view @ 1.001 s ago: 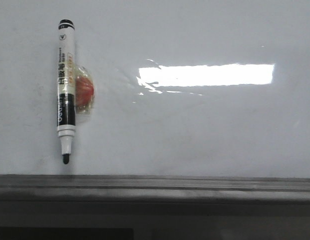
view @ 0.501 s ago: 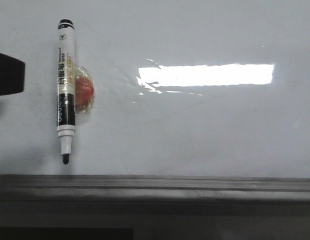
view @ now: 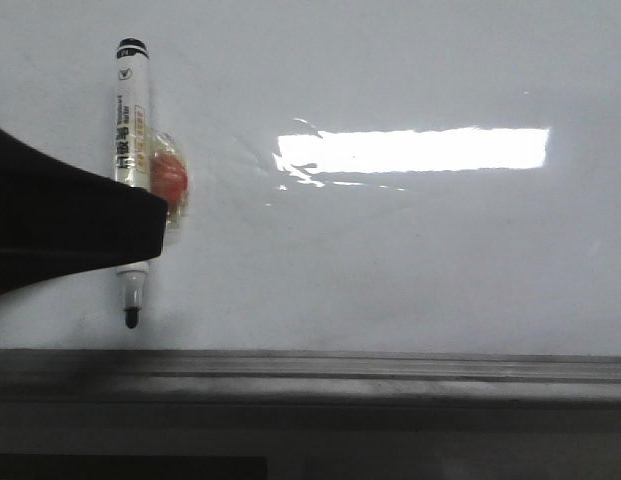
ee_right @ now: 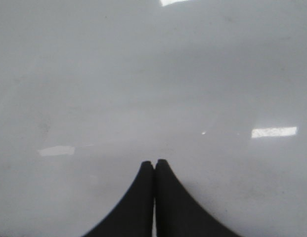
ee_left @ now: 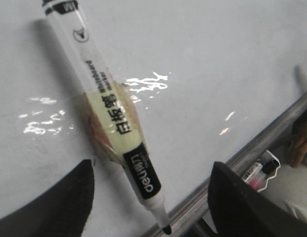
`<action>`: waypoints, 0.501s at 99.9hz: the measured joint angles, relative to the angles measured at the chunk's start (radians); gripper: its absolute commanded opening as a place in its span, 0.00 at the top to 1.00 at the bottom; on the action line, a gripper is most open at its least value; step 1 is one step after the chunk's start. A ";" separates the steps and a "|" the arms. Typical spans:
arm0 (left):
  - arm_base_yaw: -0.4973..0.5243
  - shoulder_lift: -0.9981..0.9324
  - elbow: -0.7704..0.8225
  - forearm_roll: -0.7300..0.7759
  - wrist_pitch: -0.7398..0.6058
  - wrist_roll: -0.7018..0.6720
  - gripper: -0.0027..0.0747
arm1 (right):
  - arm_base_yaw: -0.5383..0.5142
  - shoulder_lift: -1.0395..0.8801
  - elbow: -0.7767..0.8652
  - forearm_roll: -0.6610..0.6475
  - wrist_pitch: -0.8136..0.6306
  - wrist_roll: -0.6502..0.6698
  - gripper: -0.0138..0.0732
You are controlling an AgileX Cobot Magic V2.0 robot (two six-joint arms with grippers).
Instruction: Write number 6 on whiteboard
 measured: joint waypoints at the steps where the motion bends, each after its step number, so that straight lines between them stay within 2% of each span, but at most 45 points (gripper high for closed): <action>1: 0.000 0.002 0.000 -0.002 -0.003 0.000 0.41 | 0.000 0.000 0.000 0.000 0.000 0.000 0.91; 37: 0.000 0.110 -0.005 -0.021 -0.099 0.000 0.52 | 0.000 0.000 0.000 0.000 0.000 -0.001 0.91; 44: 0.000 0.126 -0.007 -0.026 -0.123 0.000 0.57 | 0.000 0.000 0.000 0.000 0.000 -0.001 0.91; 50: 0.005 0.134 -0.009 -0.049 -0.132 0.000 0.67 | 0.000 0.000 0.000 0.000 0.000 -0.001 0.91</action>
